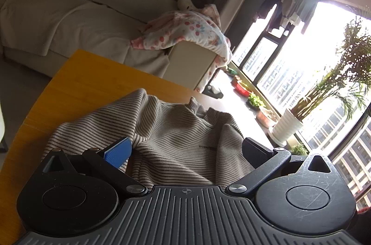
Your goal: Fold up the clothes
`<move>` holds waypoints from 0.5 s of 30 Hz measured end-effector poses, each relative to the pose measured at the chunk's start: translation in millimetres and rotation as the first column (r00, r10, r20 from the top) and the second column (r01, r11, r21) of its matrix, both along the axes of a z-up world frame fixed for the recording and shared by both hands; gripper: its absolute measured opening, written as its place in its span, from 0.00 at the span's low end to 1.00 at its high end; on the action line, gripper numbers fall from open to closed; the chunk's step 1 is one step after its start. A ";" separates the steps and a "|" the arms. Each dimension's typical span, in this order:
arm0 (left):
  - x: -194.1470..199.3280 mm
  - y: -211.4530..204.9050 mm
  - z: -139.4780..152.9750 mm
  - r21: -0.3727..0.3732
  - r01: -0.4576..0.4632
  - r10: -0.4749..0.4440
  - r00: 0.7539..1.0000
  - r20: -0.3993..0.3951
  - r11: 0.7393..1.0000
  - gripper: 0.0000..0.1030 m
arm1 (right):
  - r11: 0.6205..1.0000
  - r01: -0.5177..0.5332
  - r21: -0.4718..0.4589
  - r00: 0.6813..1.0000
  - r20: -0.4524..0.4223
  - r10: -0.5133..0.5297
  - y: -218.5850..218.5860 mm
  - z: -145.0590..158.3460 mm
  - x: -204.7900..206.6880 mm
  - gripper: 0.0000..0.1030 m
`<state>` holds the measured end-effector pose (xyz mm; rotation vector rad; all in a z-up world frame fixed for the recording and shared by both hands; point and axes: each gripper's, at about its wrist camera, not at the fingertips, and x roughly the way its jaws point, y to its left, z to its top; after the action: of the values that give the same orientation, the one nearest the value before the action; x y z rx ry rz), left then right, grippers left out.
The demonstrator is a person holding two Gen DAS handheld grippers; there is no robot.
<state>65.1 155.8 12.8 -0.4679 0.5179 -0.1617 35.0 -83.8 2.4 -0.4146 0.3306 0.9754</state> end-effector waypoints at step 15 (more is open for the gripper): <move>18.8 -48.1 -30.2 0.075 0.173 -0.171 0.985 -0.034 0.982 1.00 | 0.737 0.661 0.140 0.676 0.316 -0.666 -103.1 75.4 144.3 0.07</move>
<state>83.9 107.6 -17.4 -0.3499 0.5900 -0.3000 179.3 -186.9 77.8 -0.4001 0.1266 0.1661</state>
